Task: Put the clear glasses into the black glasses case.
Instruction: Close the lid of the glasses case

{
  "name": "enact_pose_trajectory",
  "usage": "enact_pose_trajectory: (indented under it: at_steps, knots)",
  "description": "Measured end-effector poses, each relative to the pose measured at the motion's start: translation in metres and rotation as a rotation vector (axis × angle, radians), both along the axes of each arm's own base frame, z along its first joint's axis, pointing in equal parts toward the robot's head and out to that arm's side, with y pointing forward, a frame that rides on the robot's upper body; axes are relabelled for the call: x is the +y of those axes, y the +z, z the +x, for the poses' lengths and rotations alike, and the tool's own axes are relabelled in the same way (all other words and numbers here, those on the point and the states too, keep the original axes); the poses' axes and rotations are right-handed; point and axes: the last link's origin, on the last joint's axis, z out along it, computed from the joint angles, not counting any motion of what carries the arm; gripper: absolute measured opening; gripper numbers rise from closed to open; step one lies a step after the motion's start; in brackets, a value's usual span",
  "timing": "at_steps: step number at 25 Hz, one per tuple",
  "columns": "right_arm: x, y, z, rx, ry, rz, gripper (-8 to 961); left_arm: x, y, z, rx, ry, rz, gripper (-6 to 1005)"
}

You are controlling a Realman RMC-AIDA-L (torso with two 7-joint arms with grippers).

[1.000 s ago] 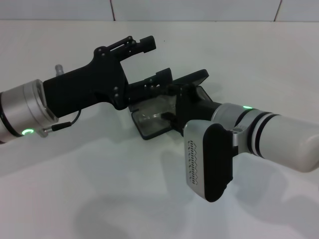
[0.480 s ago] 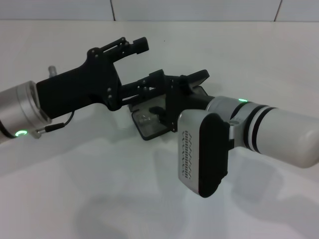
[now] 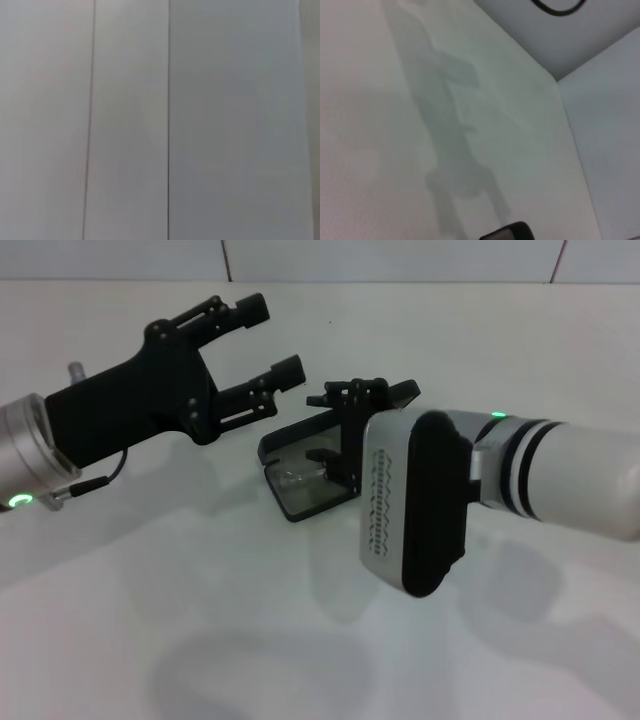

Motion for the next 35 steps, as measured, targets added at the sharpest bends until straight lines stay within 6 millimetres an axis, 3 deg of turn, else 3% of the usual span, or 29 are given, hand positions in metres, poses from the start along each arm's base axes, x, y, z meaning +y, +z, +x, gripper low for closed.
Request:
enact_pose_trajectory:
  at_steps: [9,18,20,27,35]
  knots:
    - [-0.002,0.02,-0.014,0.069,-0.022,-0.083,521,0.001,0.0,0.001,-0.004,-0.003,0.004,786]
    - [0.01,0.067,-0.008,0.221,-0.132,-0.161,522,0.002,0.0,0.003,-0.017,-0.003,0.011,786]
    - [0.016,0.098,0.008,0.324,-0.193,-0.183,522,0.002,0.0,0.004,-0.018,-0.004,0.011,785]
    - [0.031,0.137,0.059,0.546,-0.36,-0.229,523,0.013,-0.007,0.007,-0.003,0.036,0.015,785]
    - [0.039,0.196,0.128,1.015,-0.475,-0.355,525,0.046,-0.032,0.012,0.122,0.187,-0.025,785]
